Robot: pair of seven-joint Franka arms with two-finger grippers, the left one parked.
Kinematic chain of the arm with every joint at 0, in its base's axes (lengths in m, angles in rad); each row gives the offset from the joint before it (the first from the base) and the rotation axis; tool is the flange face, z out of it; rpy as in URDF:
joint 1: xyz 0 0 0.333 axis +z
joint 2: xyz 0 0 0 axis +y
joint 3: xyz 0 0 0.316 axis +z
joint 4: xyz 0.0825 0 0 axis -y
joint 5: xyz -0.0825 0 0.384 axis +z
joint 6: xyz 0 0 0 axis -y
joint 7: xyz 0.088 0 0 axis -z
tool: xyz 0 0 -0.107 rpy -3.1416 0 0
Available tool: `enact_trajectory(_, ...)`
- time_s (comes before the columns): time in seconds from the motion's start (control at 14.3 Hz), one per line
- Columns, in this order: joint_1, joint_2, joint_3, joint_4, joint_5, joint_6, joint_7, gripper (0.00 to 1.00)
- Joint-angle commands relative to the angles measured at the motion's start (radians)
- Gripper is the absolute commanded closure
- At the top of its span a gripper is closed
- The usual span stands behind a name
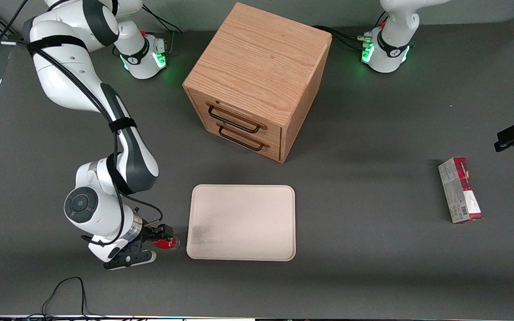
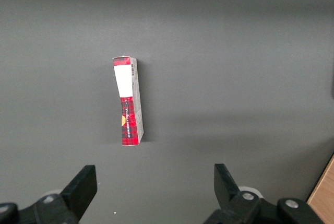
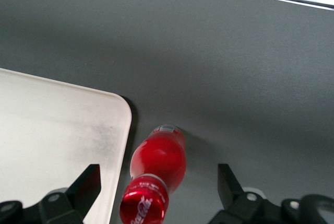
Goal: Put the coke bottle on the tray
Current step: 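Close the right gripper around the red bottle's body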
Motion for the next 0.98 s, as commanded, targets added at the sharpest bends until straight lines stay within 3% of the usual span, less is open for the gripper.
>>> enact_trajectory(0.0,-0.013,-0.003,0.018,-0.02,-0.015,0.019,0.002,0.16)
enact_trajectory(0.28,-0.014,-0.006,0.018,-0.028,-0.015,-0.02,0.008,0.63)
enact_trajectory(0.42,-0.014,-0.012,0.019,-0.023,-0.012,-0.053,0.014,1.0)
enact_trajectory(0.91,-0.011,-0.153,0.005,-0.005,-0.036,-0.166,0.05,1.0)
